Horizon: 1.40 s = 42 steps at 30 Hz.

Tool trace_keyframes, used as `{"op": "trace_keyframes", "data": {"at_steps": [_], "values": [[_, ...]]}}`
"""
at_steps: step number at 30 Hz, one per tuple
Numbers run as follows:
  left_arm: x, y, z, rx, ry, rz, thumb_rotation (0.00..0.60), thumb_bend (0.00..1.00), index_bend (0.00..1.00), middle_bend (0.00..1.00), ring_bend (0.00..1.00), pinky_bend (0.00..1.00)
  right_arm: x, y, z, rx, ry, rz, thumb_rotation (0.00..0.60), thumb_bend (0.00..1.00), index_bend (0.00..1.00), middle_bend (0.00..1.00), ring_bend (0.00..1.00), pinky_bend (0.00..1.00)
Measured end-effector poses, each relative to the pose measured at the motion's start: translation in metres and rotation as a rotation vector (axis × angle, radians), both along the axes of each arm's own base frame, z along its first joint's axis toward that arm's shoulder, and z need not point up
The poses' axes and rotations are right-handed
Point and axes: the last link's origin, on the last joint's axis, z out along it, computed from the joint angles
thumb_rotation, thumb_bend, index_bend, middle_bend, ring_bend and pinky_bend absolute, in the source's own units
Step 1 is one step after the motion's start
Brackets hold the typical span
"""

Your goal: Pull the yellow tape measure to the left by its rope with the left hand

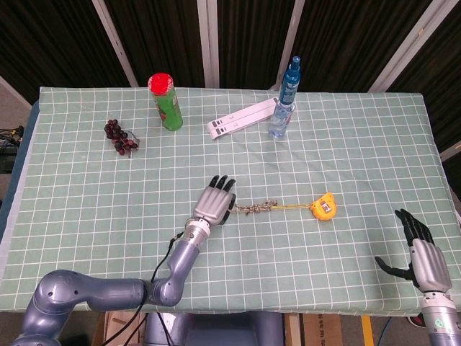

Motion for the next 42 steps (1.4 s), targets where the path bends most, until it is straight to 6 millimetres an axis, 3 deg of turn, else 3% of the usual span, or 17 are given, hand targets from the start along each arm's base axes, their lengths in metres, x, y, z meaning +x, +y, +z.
{"op": "trace_keyframes", "data": {"at_steps": [9,21,33,42], "values": [[-0.011,0.005,0.02,0.034,0.001,0.005,0.6,0.53,0.56,0.09,0.0,0.0,0.0,0.0,0.001,-0.005,-0.007,0.002,0.6,0.24,0.0,0.0,0.0,0.0],[-0.046,0.01,0.073,0.115,-0.008,0.045,0.6,0.53,0.57,0.09,0.0,0.0,0.001,0.0,0.001,-0.007,-0.01,0.0,0.6,0.24,0.0,0.0,0.0,0.0],[-0.101,-0.004,0.147,0.222,0.014,0.099,0.6,0.53,0.57,0.09,0.0,0.0,0.001,0.0,0.0,-0.009,-0.006,0.003,0.6,0.24,0.0,0.0,0.0,0.0],[-0.164,-0.025,0.214,0.348,0.056,0.169,0.6,0.53,0.57,0.09,0.0,0.0,0.002,0.001,-0.001,-0.008,0.0,0.007,0.6,0.24,0.0,0.0,0.0,0.0]]}}
